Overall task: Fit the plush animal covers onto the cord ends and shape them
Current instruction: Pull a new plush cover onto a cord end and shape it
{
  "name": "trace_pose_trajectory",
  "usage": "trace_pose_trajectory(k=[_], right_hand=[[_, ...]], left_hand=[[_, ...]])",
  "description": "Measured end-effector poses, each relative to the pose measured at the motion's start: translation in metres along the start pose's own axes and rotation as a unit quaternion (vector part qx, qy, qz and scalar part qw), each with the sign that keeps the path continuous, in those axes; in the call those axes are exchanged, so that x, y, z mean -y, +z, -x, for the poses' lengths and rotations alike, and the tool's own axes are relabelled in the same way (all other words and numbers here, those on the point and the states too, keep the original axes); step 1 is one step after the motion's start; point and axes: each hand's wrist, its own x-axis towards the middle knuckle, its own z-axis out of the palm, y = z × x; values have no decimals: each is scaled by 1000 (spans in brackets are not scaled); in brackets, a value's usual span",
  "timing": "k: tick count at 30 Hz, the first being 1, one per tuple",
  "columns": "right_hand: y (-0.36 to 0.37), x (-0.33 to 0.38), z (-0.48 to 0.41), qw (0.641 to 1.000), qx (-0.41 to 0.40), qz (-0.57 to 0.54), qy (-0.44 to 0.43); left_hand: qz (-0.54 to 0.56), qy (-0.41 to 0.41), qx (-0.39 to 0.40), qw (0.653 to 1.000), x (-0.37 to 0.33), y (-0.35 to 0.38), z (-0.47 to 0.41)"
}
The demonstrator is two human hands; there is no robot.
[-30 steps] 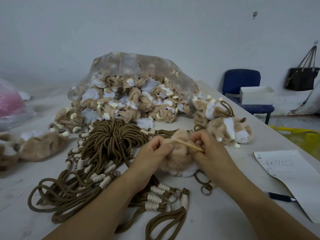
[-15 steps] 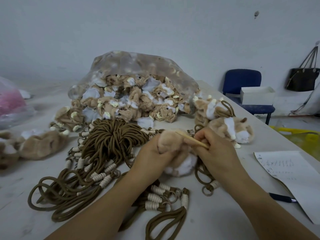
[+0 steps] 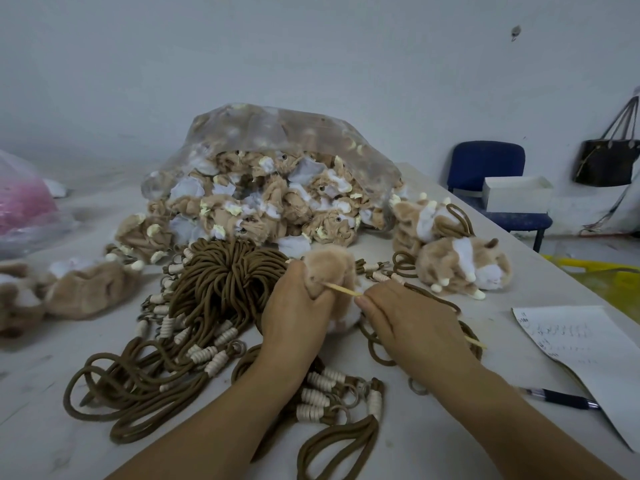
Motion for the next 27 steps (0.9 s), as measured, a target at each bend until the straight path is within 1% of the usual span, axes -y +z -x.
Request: trace_pose_trajectory(k=[3,5,7,9,10,12,13,14,15,16,17,18,19,20,22,23,24,27], right_hand=[[2,-5,0,996,20,-10,89],[5,-9,0,992,27,0,124],[6,-9,-1,991,23,-6,130],[5,-9,-1,990,18,-34,139],[5,-10,0,987,13,-58,148],[2,-15,1,983,-7,-88,159],[1,-18,1,983,-22,-92,155],[-1,-20,2,984,-41,-96,145],[-2,-20,1,984,-62,-100,131],[-3,-18,1,985,-80,-104,115],[-5,-16,1,985,-93,-107,98],[-6,-14,2,986,-97,-109,83],[-6,-13,2,987,-93,-111,71],[-6,-12,2,989,-81,-111,61],[-7,-14,4,992,-59,-103,46],[-7,-15,4,993,-53,-100,42],[-7,-15,4,993,-49,-98,42],[-4,-14,3,993,-40,-89,61]], left_hand=[[-31,20,-10,999,-4,1,2],[-41,53,-16,998,-4,0,1],[-75,144,2,987,-7,3,3],[-101,255,35,961,-11,7,7],[-99,291,57,950,-11,9,8],[-86,316,118,938,-8,11,9],[-67,309,149,937,-7,9,9],[-36,293,164,941,-7,6,9],[2,271,152,951,-8,3,10],[47,238,114,963,-10,1,8],[97,189,66,975,-11,-1,5],[149,129,38,980,-13,-4,3],[181,76,38,980,-13,-6,1],[191,46,57,979,-11,-8,-1],[182,27,119,976,-6,-10,0],[185,22,135,973,-4,-9,0],[191,15,133,972,-4,-8,1],[191,7,93,977,-4,-5,1]])
